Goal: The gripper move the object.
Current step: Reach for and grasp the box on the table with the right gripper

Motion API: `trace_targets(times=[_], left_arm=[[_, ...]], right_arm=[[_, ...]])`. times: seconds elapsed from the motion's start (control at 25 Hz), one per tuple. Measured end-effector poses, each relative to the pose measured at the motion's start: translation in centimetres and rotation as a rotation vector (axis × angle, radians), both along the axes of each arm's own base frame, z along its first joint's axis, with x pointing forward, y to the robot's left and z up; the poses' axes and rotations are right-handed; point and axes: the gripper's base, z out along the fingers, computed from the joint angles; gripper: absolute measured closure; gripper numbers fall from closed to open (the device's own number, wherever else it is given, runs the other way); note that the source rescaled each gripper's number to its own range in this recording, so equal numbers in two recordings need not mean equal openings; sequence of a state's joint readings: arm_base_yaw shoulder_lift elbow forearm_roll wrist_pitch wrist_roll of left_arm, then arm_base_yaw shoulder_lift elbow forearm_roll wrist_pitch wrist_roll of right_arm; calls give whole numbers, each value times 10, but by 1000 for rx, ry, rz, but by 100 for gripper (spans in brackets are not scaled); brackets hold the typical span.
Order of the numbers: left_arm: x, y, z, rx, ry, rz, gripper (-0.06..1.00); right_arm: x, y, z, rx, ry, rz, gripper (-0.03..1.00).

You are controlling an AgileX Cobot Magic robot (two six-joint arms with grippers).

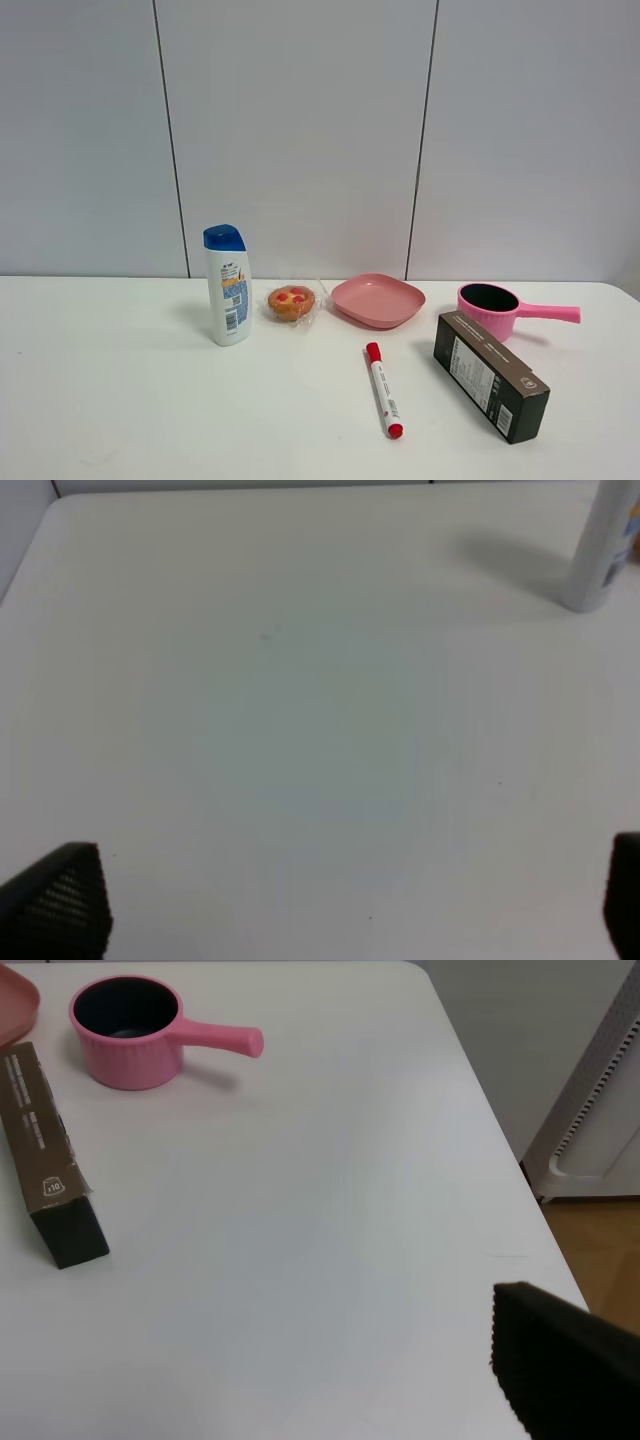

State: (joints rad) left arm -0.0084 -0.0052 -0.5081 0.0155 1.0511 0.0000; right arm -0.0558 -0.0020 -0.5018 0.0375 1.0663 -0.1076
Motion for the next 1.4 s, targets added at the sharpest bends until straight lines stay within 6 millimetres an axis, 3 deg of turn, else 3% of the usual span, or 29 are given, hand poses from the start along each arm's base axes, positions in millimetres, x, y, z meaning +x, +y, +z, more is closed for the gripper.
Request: trace_targets(times=[1.4], left_arm=[[0,0,0,0,0,0,-6]], right_arm=[[0,-1,0,0,0,-10,-3]])
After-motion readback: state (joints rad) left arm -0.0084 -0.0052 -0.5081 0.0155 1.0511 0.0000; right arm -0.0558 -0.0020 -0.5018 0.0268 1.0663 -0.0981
